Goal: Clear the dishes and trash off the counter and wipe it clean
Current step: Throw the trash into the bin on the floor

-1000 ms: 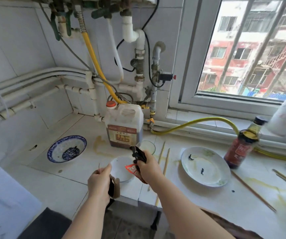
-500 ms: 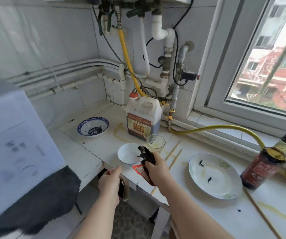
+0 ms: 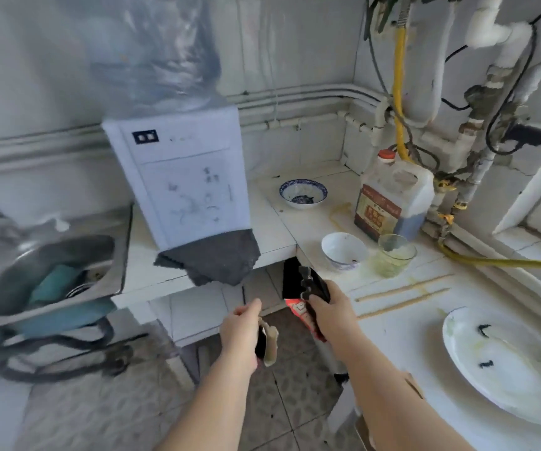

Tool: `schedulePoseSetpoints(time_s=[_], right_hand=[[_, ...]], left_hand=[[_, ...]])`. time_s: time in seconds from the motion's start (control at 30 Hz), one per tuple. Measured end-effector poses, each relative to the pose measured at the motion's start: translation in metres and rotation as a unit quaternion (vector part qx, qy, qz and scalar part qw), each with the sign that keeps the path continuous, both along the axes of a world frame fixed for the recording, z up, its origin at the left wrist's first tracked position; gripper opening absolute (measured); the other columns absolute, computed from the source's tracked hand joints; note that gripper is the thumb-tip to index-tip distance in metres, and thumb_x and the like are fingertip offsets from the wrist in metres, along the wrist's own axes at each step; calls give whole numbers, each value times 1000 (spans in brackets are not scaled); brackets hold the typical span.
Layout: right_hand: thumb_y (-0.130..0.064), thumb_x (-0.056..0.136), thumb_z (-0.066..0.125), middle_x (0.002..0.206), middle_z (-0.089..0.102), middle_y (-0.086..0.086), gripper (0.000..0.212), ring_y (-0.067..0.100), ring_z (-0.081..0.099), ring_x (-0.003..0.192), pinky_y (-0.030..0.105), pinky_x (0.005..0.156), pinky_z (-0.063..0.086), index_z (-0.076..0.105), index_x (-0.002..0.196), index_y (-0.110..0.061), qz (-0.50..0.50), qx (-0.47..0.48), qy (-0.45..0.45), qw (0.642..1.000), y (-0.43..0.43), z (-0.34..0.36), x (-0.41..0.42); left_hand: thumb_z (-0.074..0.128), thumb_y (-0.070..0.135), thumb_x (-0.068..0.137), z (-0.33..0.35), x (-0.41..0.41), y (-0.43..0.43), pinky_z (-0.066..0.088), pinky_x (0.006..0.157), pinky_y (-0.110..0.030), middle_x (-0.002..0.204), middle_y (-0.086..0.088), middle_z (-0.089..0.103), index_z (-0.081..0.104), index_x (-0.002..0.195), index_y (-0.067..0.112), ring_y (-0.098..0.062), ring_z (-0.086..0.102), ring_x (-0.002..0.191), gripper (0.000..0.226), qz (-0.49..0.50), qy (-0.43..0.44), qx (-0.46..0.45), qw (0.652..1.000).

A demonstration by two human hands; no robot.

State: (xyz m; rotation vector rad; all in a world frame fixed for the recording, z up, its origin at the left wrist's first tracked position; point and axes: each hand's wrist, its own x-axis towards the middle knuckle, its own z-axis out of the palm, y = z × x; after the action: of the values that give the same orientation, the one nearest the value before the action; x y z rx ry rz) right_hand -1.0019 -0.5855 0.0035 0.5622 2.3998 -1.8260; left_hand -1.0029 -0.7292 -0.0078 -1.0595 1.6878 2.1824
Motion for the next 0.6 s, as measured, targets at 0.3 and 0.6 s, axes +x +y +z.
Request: schedulePoseSetpoints(time_s=[0.3, 0.6], right_hand=[[-11, 97, 46, 83, 59, 7, 11, 17, 55, 67, 25, 57, 43, 53, 103, -18, 256, 8, -13, 967, -174, -6, 50], [-17, 99, 46, 83, 59, 1, 17, 15, 55, 70, 26, 56, 39, 50, 115, -22, 485, 17, -50, 873, -339, -13, 206]], left_hand=[[66, 32, 86, -14, 113, -161, 48, 69, -37, 74, -11, 61, 61, 89, 8, -28, 61, 69, 24, 223, -9, -13, 975], [65, 23, 85, -19, 318, -290, 50, 69, -39, 63, -11, 59, 60, 83, 5, -28, 59, 62, 19, 449, -28, -17, 893]])
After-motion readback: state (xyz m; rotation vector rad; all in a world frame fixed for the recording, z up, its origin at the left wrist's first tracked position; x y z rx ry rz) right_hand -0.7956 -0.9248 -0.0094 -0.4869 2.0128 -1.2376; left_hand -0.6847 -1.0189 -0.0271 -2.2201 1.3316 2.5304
